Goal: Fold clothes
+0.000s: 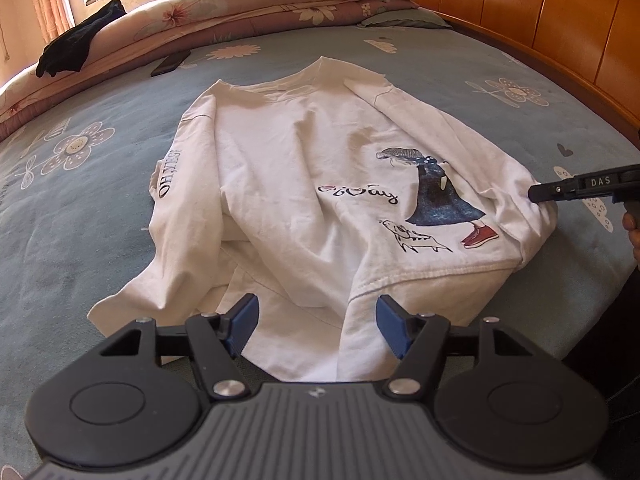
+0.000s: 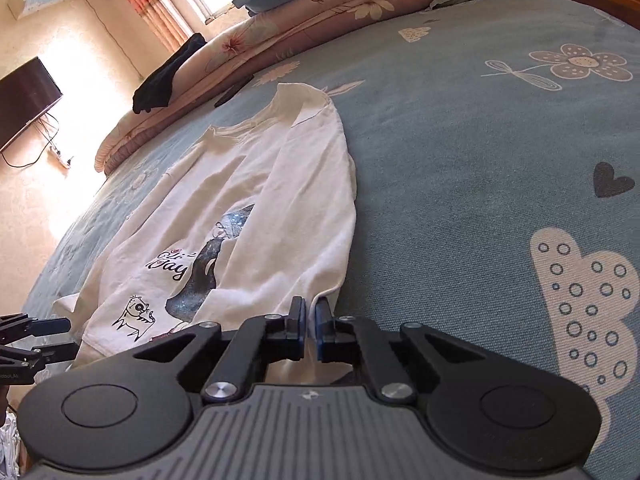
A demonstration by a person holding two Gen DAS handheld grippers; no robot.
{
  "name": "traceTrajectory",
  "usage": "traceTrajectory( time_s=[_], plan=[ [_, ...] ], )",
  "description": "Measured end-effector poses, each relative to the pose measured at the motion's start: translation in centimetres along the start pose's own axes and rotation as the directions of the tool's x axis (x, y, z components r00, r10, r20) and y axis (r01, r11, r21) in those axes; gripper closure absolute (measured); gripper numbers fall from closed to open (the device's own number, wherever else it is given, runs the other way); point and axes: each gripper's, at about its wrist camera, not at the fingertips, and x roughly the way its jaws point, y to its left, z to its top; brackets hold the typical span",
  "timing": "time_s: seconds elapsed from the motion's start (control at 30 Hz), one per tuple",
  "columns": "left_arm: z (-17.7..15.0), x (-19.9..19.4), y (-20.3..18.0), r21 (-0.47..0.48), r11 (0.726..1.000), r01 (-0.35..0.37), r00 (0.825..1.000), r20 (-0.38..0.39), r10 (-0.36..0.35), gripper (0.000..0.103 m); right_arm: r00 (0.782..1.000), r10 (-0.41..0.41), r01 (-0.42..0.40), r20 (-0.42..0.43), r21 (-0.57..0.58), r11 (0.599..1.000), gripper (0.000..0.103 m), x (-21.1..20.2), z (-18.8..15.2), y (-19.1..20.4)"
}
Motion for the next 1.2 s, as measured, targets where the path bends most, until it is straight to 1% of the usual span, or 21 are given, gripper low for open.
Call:
traceTrajectory(
  time_s=[0.1, 0.23, 0.33, 0.4, 0.5, 0.6, 0.73, 0.77, 0.83, 0.93, 1.03, 1.1, 1.2],
  plan=[
    [0.0, 0.1, 0.1, -0.002, 1.0, 0.002, 1.0, -0.004, -0.002, 0.037, 0.998, -0.046, 0.048, 0.031, -0.055, 0.997, 0.098, -1.0, 1.3, 0.6],
    [0.0, 0.3, 0.2, -0.01, 1.0, 0.004, 1.0, -0.009, -0.004, 0.036, 0.988, -0.141, 0.15, 0.069, -0.136, 0.979, 0.098, -1.7, 3.6, 1.1],
    [0.0, 0.3, 0.1, -0.001, 1.0, 0.011, 1.0, -0.011, -0.011, 0.036, 0.969, -0.233, 0.246, 0.088, -0.193, 0.95, 0.098, -1.6, 5.4, 1.2],
    [-0.1, 0.4, 0.0, 0.001, 1.0, 0.017, 1.0, -0.012, -0.017, 0.036, 0.958, -0.269, 0.284, 0.098, -0.207, 0.936, 0.098, -1.5, 6.6, 1.0],
    [-0.1, 0.5, -0.1, 0.002, 1.0, 0.021, 1.0, -0.017, -0.021, 0.036, 0.932, -0.343, 0.361, 0.117, -0.234, 0.902, 0.098, -1.3, 8.1, 0.6],
    [0.0, 0.8, -0.1, 0.005, 1.0, 0.021, 0.999, -0.024, -0.021, 0.036, 0.916, -0.379, 0.4, 0.129, -0.234, 0.886, 0.098, -1.3, 9.1, 0.0],
    [0.1, 1.1, 0.0, 0.004, 1.0, 0.026, 0.999, -0.034, -0.026, 0.036, 0.878, -0.451, 0.479, 0.162, -0.244, 0.843, 0.098, -1.2, 10.3, -1.0],
    [0.1, 1.2, 0.0, 0.003, 1.0, 0.028, 0.999, -0.036, -0.028, 0.035, 0.871, -0.463, 0.491, 0.165, -0.24, 0.838, 0.098, -1.2, 10.6, -1.3],
    [0.3, 1.4, 0.0, 0.003, 1.0, 0.029, 0.999, -0.036, -0.029, 0.032, 0.859, -0.486, 0.512, 0.161, -0.23, 0.828, 0.098, -1.0, 11.4, -2.1],
    [0.5, 1.6, -0.2, 0.002, 0.999, 0.034, 0.999, -0.034, -0.033, 0.032, 0.834, -0.53, 0.552, 0.155, -0.225, 0.803, 0.098, -0.5, 12.7, -3.1],
    [0.8, 1.8, -0.3, 0.001, 0.999, 0.043, 0.999, -0.033, -0.043, 0.032, 0.804, -0.574, 0.594, 0.154, -0.232, 0.77, 0.098, 0.2, 13.9, -3.9],
    [0.8, 1.8, -0.3, 0.004, 0.999, 0.046, 0.998, -0.035, -0.046, 0.032, 0.779, -0.606, 0.626, 0.159, -0.248, 0.739, 0.098, 0.7, 14.9, -4.3],
    [0.9, 2.0, -0.1, -0.001, 0.999, 0.051, 0.998, -0.04, -0.051, 0.032, 0.733, -0.658, 0.677, 0.169, -0.261, 0.688, 0.098, 1.4, 16.4, -5.1]
  ],
)
